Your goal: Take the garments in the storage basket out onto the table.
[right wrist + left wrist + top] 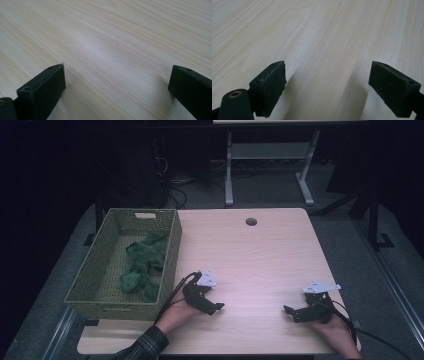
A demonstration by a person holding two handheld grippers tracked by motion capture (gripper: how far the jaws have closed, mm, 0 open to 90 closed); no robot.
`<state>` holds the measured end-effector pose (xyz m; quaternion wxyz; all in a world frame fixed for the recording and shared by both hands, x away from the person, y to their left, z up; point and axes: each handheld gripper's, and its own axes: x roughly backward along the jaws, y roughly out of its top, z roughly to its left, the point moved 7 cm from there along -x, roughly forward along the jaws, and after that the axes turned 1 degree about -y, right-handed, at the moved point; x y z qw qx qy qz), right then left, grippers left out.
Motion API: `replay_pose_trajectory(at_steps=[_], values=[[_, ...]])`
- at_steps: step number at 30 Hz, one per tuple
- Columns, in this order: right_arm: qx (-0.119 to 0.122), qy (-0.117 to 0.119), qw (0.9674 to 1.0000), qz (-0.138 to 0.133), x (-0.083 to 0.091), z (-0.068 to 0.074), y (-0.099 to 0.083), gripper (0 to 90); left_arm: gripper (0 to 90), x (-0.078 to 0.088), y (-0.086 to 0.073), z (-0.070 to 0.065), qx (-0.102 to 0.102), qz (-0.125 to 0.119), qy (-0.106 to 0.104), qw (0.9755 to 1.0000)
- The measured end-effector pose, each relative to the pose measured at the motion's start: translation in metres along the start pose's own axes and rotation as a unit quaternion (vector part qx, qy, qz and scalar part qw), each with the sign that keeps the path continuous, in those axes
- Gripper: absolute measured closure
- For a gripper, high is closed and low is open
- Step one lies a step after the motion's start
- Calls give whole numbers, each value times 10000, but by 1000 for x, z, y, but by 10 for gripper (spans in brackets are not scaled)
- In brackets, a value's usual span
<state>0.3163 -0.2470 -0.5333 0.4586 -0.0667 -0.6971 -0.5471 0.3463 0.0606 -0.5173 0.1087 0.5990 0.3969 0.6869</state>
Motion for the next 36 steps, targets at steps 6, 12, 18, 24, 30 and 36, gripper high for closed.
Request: replay_pose_trajectory(at_steps=[6,12,18,24,30,36], values=[[1,0,10000,0,0,0,0,7,137,3,3,-1,29,-4,17,10000],[-2,0,10000,1,0,0,0,7,137,6,4,0,6,116,-18,9999],[-1,0,10000,1,0,0,0,7,137,10,8,1,24,72,-2,10000],[3,0,10000,3,0,0,0,7,138,13,10,-1,30,151,0,9999],[-4,-2,10000,5,0,0,0,7,138,16,13,-1,50,335,23,9994],[-22,1,10000,17,0,0,0,7,138,23,19,-1,4,376,45,9993]])
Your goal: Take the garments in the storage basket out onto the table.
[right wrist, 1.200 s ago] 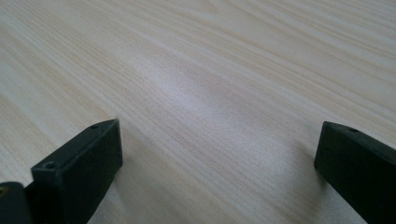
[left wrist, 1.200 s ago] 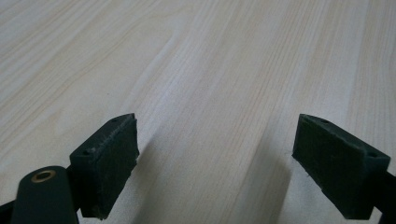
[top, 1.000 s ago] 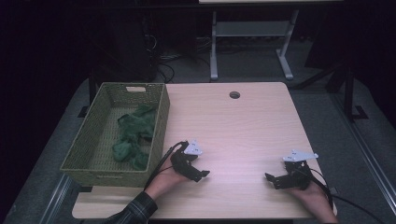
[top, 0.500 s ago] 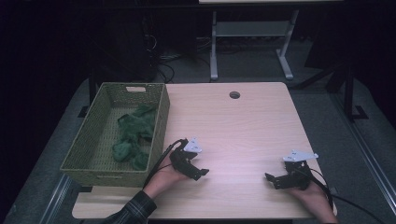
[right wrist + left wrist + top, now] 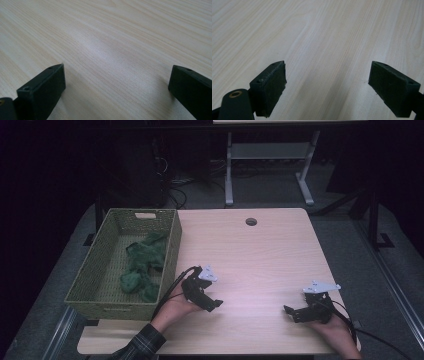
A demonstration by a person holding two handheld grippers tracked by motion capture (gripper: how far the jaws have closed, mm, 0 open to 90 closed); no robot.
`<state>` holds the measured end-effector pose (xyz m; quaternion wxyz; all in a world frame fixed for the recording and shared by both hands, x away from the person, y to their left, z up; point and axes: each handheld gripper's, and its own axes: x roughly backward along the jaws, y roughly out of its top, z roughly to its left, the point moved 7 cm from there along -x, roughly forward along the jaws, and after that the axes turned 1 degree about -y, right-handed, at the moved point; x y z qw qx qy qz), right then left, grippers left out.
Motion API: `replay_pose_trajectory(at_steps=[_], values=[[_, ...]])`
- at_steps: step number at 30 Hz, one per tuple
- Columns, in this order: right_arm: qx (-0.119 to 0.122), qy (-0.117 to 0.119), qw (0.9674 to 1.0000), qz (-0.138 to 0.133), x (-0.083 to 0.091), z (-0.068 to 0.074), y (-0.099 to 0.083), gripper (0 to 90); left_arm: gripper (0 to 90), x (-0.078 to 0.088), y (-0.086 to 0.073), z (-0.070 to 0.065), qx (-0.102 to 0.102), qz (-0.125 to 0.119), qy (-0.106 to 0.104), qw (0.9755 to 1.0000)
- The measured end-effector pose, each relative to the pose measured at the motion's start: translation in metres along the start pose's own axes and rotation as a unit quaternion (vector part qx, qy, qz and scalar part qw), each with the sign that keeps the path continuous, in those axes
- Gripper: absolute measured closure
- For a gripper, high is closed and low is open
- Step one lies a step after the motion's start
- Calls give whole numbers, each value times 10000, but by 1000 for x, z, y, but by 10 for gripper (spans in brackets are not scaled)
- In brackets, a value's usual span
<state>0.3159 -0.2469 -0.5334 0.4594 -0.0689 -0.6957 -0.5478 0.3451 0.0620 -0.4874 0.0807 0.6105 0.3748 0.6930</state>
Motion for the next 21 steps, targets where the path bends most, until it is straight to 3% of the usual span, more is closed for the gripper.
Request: replay_pose_trajectory(at_steps=[21], values=[[0,-1,10000,-3,0,0,0,8,138,30,24,5,25,-143,-46,9999]])
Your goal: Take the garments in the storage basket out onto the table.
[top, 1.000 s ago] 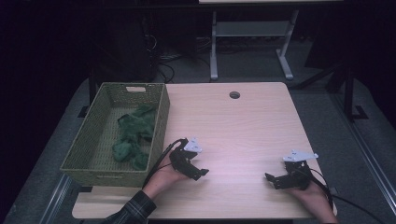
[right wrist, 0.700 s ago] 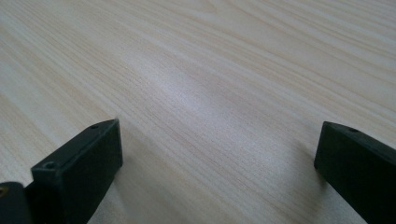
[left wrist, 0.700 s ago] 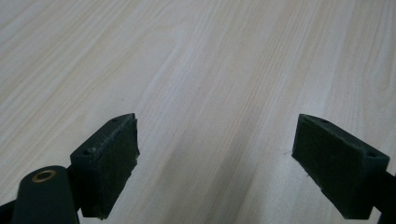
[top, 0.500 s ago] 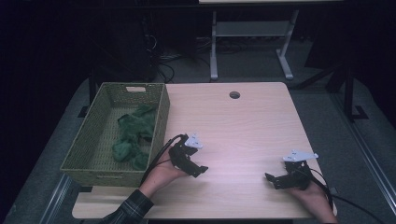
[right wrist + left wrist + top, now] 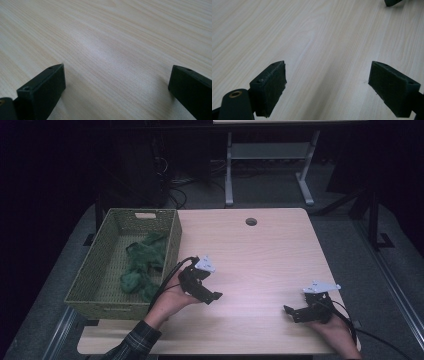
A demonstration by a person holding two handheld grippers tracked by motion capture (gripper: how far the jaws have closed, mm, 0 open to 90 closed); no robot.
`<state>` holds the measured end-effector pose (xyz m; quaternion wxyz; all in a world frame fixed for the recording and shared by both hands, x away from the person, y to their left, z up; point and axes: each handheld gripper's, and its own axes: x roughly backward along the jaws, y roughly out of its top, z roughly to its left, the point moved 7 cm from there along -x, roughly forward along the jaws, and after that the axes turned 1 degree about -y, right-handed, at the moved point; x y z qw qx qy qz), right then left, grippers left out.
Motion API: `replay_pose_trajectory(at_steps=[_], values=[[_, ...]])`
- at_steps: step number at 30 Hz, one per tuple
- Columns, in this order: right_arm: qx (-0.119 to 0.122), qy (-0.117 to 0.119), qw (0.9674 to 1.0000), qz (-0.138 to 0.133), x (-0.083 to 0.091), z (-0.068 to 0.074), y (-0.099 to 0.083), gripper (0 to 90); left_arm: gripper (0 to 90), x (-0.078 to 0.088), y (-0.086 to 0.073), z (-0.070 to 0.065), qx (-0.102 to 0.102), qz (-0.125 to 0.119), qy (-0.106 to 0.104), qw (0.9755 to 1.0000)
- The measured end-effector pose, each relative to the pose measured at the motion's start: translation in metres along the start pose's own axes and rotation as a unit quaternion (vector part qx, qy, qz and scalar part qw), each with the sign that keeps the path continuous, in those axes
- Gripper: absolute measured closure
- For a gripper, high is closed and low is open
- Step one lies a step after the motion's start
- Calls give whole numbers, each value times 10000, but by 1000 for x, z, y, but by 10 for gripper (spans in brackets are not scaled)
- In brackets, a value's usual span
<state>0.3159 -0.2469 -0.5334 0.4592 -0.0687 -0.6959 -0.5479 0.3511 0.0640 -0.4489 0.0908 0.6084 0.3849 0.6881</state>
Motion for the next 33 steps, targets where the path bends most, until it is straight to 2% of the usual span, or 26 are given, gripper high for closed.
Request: replay_pose_trajectory(at_steps=[1,7,8,10,19,27,33], values=[[-1,0,10000,-1,0,0,0,7,138,1,1,1,-50,1,7,10000],[-4,1,10000,2,0,0,0,7,138,10,6,6,-42,-71,14,10000],[-5,1,10000,2,0,0,0,7,138,12,7,7,23,-144,14,9999],[-1,0,10000,1,0,0,0,7,138,14,7,9,7,-116,8,9999],[2,0,10000,0,0,0,0,7,138,33,15,24,12,-262,155,9995],[27,-3,10000,-14,0,0,0,7,140,52,23,39,111,-398,224,9989],[27,0,10000,-14,0,0,0,7,140,57,23,45,163,-420,239,9987]])
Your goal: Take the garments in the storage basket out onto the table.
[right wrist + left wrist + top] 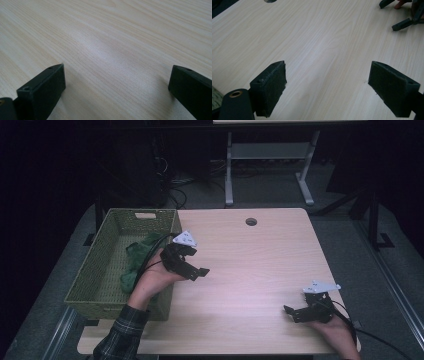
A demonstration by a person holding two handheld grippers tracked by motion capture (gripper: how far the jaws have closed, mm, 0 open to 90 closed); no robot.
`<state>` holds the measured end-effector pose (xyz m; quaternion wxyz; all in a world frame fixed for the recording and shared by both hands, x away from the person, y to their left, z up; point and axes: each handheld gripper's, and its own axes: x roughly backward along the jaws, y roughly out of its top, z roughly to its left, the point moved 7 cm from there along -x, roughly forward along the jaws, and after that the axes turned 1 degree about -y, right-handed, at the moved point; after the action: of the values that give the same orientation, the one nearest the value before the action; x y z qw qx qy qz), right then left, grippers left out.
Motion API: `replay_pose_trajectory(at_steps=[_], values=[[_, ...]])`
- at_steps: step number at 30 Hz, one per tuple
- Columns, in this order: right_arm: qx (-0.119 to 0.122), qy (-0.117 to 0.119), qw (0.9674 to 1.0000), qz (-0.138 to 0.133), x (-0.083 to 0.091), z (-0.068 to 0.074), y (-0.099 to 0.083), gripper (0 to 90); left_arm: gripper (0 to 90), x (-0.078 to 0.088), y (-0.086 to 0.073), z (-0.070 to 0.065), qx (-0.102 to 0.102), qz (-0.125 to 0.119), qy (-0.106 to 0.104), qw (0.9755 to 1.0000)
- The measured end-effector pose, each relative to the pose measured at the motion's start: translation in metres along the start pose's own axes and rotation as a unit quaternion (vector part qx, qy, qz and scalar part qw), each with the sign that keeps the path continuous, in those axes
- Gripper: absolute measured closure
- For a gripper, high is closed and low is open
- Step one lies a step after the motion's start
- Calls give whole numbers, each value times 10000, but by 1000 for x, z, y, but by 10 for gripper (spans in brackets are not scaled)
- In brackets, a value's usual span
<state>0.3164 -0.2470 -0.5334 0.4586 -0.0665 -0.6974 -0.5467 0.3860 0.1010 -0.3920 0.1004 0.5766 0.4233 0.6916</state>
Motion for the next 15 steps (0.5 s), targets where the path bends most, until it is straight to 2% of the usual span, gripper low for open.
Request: replay_pose_trajectory(at_steps=[3,8,10,15], values=[[-6,-2,10000,-1,0,0,0,7,140,4,-5,7,11,76,46,10000],[-5,-1,10000,-1,0,0,0,7,141,10,-10,17,107,51,124,9999],[-6,-1,10000,1,0,0,0,7,140,16,-12,22,203,11,219,9996],[-10,-3,10000,0,0,0,0,7,140,27,-15,31,284,-54,344,9990]])
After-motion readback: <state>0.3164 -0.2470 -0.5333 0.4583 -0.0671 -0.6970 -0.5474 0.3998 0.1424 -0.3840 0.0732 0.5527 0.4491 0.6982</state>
